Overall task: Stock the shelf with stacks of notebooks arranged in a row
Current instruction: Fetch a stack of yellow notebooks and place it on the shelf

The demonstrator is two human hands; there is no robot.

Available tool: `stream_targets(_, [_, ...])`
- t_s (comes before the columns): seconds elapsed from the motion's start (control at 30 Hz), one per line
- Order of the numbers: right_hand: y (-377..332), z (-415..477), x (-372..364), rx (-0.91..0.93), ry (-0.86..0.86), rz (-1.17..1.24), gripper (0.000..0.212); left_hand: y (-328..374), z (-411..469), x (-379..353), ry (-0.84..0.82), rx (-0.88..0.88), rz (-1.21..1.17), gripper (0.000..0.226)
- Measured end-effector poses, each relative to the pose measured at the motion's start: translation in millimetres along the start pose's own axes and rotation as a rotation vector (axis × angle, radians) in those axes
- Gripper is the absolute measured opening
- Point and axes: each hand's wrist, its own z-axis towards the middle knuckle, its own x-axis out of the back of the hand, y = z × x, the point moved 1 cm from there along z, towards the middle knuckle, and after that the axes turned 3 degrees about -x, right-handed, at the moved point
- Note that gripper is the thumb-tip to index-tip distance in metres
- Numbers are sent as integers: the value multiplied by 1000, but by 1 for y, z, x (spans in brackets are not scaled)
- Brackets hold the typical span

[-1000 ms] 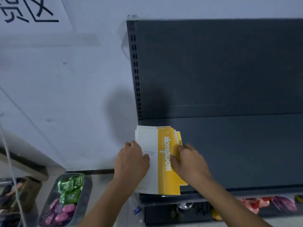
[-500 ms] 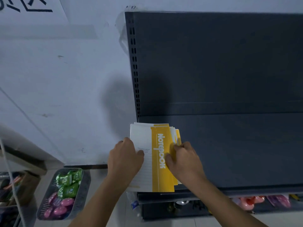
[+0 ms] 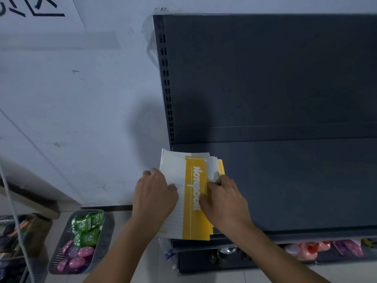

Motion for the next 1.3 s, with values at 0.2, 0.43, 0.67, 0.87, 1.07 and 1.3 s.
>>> stream_targets(0.2, [2,5,3,-126,22,156,37,10,-3,7,-85,-37,-216,20])
stream_targets(0.43, [8,7,20,-205,21,414,38,18,-1,11,-127,-131,-351,19])
stream_targets(0.67, [45,-8,43,-286,63,421,38,47,-4,-13,-90,-277,-154,49])
stream_targets(0.87, [85,-36,77,-386,148,275,31,102,-17,-32,-84,-453,-179,36])
stream_targets(1.07, [136,-59,104,-484,233,201,32,161,-31,-54,-90,-613,-227,38])
stream_targets(1.3, [220,-85,139,-535,330,201,28,253,-59,-84,-134,-752,-193,35])
